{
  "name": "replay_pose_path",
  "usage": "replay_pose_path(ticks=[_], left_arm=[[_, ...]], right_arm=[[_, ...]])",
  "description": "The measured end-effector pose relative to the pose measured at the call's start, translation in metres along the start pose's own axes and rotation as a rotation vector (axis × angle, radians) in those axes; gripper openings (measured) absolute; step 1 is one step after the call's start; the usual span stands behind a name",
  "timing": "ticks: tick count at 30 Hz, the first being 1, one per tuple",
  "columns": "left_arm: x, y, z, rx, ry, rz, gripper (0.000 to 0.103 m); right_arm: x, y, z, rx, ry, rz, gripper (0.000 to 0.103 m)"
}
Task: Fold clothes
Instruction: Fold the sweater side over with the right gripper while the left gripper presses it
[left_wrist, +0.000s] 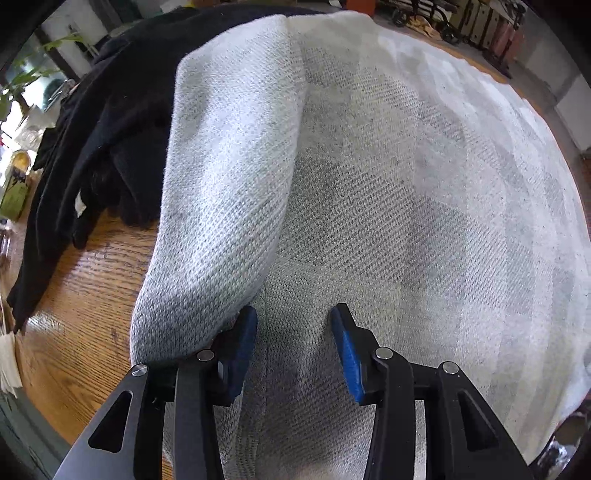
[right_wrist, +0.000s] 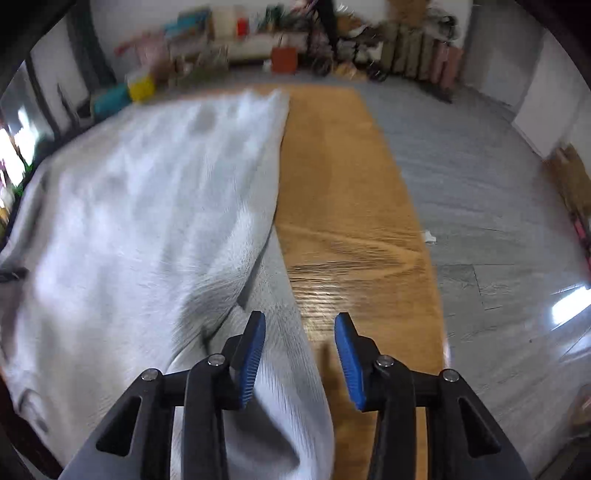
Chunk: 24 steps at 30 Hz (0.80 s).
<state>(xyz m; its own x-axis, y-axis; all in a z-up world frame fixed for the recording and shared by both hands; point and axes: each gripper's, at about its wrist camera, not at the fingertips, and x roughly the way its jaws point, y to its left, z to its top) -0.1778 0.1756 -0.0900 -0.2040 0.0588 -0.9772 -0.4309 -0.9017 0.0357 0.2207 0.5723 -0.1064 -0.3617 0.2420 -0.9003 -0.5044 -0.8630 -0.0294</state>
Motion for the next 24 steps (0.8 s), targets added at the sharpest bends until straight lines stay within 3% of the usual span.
replay_pose_path(ticks=[4,5,6,8,15,19,21,24], left_arm=[[0.002,0.003,0.006,0.002,0.014,-0.003,0.046],[0.002,0.004,0.006,0.000,0.012,-0.003,0.046],[0.002,0.005,0.007,-0.001,0.011,-0.003,0.046],[0.003,0.007,0.008,-0.004,0.008,-0.005,0.046],[0.004,0.014,0.014,-0.007,0.004,-0.007,0.046],[0.004,0.017,0.017,-0.004,0.004,-0.008,0.046],[0.005,0.019,0.019,-0.006,0.009,-0.011,0.046],[0.000,0.014,0.024,-0.003,0.040,-0.040,0.045]], right_arm=[[0.032,0.008,0.014,-0.009,0.051,0.008,0.042],[0.032,0.009,0.014,-0.020,0.032,0.011,0.035],[0.032,0.010,0.013,-0.027,0.033,0.027,0.018],[0.029,0.008,0.011,-0.008,0.021,0.020,0.005],[-0.011,-0.042,-0.009,0.176,-0.136,0.043,0.004],[-0.026,-0.071,-0.021,0.284,-0.167,-0.097,0.001],[-0.027,-0.098,-0.038,0.362,-0.131,-0.010,0.001],[-0.030,-0.084,-0.040,0.243,-0.119,0.019,0.009]])
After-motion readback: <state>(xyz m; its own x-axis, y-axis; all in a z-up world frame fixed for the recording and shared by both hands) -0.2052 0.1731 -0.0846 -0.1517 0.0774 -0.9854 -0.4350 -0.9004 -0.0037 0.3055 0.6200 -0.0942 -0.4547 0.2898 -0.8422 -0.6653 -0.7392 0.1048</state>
